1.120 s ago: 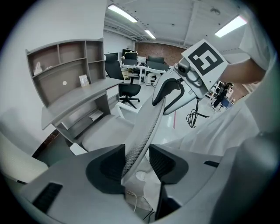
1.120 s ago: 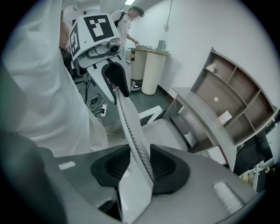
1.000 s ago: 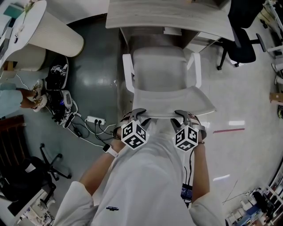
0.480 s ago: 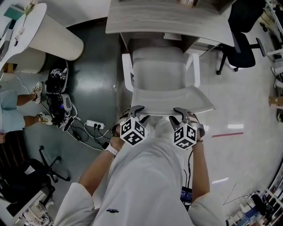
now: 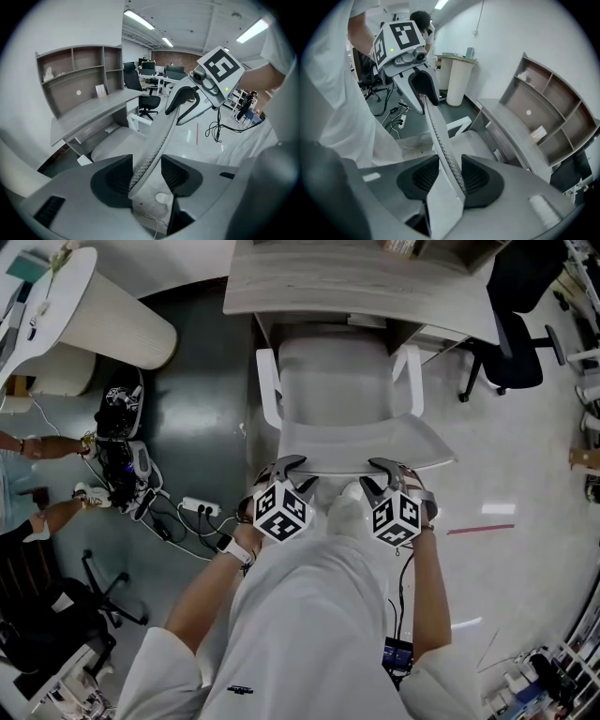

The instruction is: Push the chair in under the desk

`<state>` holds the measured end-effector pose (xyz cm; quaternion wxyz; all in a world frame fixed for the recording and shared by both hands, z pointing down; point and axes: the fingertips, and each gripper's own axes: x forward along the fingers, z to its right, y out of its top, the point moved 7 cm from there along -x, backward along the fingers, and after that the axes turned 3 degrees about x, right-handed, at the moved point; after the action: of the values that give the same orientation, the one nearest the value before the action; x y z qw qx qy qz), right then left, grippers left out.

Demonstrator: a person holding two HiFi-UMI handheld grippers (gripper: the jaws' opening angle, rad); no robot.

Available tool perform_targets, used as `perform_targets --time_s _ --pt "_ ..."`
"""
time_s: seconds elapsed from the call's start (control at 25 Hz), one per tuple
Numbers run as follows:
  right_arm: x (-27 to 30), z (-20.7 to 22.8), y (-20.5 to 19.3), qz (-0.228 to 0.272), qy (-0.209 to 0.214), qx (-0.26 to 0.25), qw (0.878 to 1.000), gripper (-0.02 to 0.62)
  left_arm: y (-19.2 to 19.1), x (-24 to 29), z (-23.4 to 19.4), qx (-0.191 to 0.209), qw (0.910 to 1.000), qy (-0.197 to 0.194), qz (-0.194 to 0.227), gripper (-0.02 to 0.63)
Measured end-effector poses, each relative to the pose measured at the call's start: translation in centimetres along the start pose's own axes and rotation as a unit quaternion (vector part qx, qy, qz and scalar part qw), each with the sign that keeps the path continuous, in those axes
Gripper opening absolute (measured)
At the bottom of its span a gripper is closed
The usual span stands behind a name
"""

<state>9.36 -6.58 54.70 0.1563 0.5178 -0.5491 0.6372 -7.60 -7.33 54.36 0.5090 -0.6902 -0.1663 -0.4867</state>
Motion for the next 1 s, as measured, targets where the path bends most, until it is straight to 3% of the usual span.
perform_targets --time_s 0.4,1.0 --pt "1.1 2.7 1.1 -0.01 0.017 0.004 1.0 0.161 1.0 0.7 -2.6 -0.005 0.9999 -0.008 0.009 0.19" --pt "2.6 4.6 3.0 0.011 -0.027 -0.002 1.0 0.16 2.1 1.2 -6.7 0.01 0.9999 -0.009 0.007 0.196"
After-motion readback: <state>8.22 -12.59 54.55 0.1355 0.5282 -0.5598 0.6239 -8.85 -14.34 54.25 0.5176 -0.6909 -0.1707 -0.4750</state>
